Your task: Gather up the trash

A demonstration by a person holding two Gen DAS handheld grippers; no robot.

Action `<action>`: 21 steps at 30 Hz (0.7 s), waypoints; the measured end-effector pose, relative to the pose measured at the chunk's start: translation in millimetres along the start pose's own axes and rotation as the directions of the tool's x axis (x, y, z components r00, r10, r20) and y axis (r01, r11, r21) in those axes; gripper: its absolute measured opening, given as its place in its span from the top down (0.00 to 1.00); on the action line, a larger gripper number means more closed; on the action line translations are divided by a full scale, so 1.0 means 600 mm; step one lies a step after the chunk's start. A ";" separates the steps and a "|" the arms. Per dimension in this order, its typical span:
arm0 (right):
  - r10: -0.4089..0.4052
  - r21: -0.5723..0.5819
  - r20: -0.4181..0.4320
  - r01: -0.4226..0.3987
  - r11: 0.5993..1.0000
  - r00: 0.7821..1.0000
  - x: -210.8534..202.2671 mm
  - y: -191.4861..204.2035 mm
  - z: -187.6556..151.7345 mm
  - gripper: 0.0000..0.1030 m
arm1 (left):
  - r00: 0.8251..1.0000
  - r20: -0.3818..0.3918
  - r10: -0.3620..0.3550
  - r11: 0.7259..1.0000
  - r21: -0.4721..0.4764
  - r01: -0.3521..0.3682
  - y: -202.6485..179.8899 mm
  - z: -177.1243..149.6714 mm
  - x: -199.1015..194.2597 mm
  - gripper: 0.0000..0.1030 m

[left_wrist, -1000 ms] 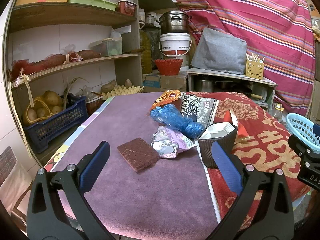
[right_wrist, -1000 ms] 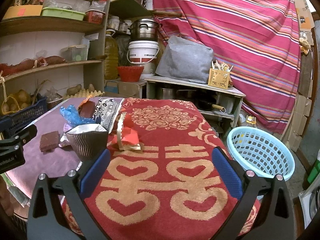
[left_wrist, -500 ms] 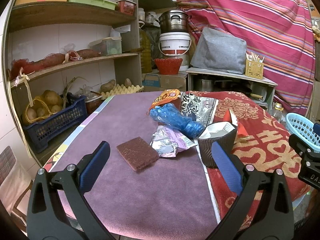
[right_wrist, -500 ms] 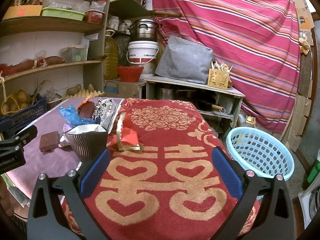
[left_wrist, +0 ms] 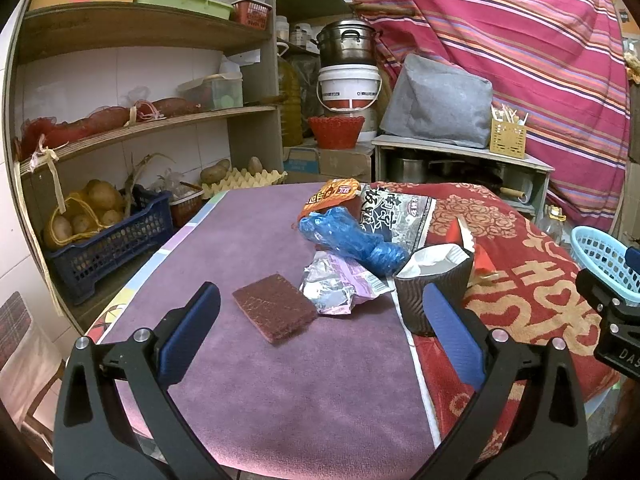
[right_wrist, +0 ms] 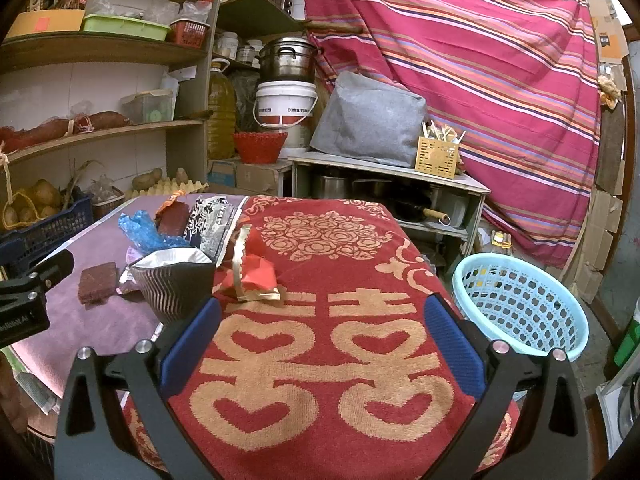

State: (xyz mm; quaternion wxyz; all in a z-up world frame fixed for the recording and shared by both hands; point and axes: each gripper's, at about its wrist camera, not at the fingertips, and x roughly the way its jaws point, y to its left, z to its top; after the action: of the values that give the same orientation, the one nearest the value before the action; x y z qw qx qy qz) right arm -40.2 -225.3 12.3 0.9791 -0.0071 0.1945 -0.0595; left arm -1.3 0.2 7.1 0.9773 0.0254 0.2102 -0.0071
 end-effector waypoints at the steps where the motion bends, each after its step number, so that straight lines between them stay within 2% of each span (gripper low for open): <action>1: 0.000 0.000 0.000 0.000 1.000 1.000 0.000 0.000 0.000 0.04 | 1.000 0.001 0.001 1.000 0.001 -0.001 0.000 0.000 0.000 0.05; 21: -0.003 0.001 0.003 0.003 1.000 1.000 0.003 -0.009 0.001 0.04 | 1.000 0.006 0.002 1.000 0.002 -0.002 -0.005 -0.008 -0.007 0.05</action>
State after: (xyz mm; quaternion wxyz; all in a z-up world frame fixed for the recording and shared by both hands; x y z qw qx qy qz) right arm -39.1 -231.1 12.5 0.9793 -0.0070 0.1928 -0.0611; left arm -7.3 -2.5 4.3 0.9779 0.0268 0.2075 -0.0064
